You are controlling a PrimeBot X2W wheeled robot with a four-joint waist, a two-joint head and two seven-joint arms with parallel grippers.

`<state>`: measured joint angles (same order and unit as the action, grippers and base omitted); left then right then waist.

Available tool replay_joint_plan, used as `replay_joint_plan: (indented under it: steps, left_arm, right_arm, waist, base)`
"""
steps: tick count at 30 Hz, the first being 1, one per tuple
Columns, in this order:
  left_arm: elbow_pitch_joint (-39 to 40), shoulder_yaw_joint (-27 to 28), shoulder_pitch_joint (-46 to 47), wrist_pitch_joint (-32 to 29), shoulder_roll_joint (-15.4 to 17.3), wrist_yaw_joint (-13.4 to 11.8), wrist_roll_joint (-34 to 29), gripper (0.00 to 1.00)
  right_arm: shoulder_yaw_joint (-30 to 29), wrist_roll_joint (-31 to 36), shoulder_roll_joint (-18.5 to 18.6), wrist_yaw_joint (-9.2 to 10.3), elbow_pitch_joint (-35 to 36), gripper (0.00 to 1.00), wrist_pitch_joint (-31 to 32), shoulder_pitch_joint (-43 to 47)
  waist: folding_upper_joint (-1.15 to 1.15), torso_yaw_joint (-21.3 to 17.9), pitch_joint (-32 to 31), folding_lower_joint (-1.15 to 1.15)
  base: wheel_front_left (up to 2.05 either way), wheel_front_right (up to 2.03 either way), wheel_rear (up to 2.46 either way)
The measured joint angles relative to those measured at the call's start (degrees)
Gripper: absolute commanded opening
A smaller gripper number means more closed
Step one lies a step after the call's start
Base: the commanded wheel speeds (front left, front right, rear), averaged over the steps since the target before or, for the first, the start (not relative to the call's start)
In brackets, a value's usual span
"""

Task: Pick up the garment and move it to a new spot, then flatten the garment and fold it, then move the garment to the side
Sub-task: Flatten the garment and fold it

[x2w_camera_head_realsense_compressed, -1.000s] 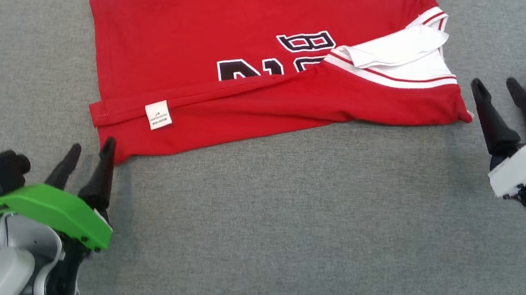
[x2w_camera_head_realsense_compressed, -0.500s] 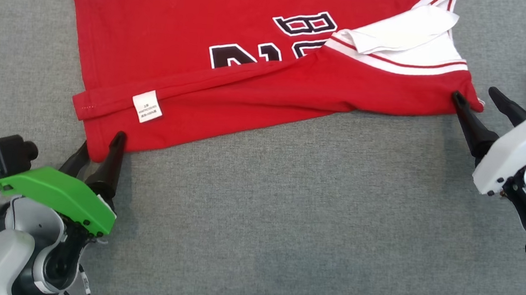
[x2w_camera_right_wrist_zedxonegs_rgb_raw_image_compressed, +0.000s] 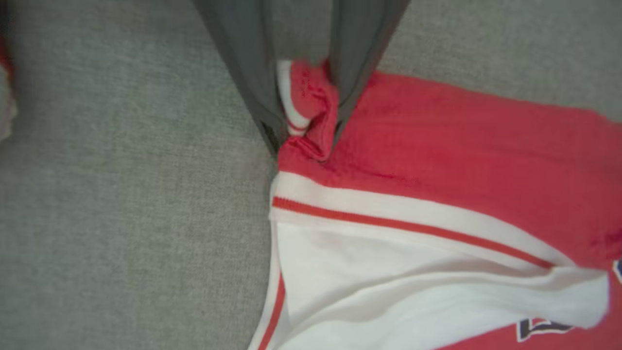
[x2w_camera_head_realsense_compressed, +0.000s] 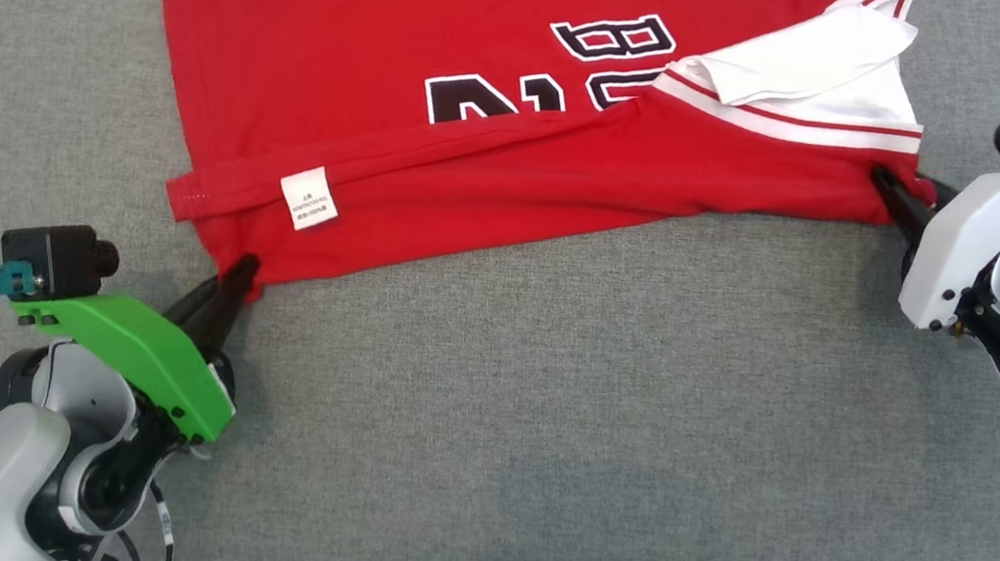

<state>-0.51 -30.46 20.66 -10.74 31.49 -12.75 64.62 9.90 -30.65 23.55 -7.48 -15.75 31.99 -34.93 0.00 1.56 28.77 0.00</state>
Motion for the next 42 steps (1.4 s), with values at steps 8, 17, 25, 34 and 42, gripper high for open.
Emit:
replay_joint_plan:
  steps: [8,17,25,34,42]
  left_arm:
    - [5.56,2.25,-3.97,-4.14,5.77,2.22,4.59,0.0]
    - [15.58,2.1,-13.26,-3.61,8.99,1.15,6.16,0.0]
    - [13.68,0.0,-19.3,0.63,6.09,-0.19,5.37,0.0]
    - [18.97,4.23,-14.02,-0.09,12.56,-1.96,0.74,1.0]
    - [11.57,0.67,6.73,-7.77,8.44,-0.79,-3.42,1.0]
  right_arm:
    - [-1.51,-6.54,5.48,-0.09,4.19,0.0,5.91,2.52]
    - [-8.9,-11.62,6.95,-0.07,15.15,0.0,11.8,16.03]
    - [-12.57,-8.31,3.26,-0.05,20.09,0.73,8.13,25.88]
    - [-15.43,-6.9,7.62,-0.01,29.11,1.0,12.07,15.52]
    - [-11.03,-1.44,7.94,-0.01,20.23,1.0,14.5,-4.76]
  waist:
    - [0.0,-0.4,-2.89,0.0]
    - [0.0,-1.57,-4.53,0.0]
    - [0.0,-1.27,-3.99,0.0]
    - [0.0,-0.31,-2.1,0.0]
    - [0.0,1.74,2.36,0.0]
  base:
    - [0.0,0.0,0.0]
    - [0.0,0.0,0.0]
    - [0.0,0.0,0.0]
    - [0.0,0.0,0.0]
    - [0.0,0.0,0.0]
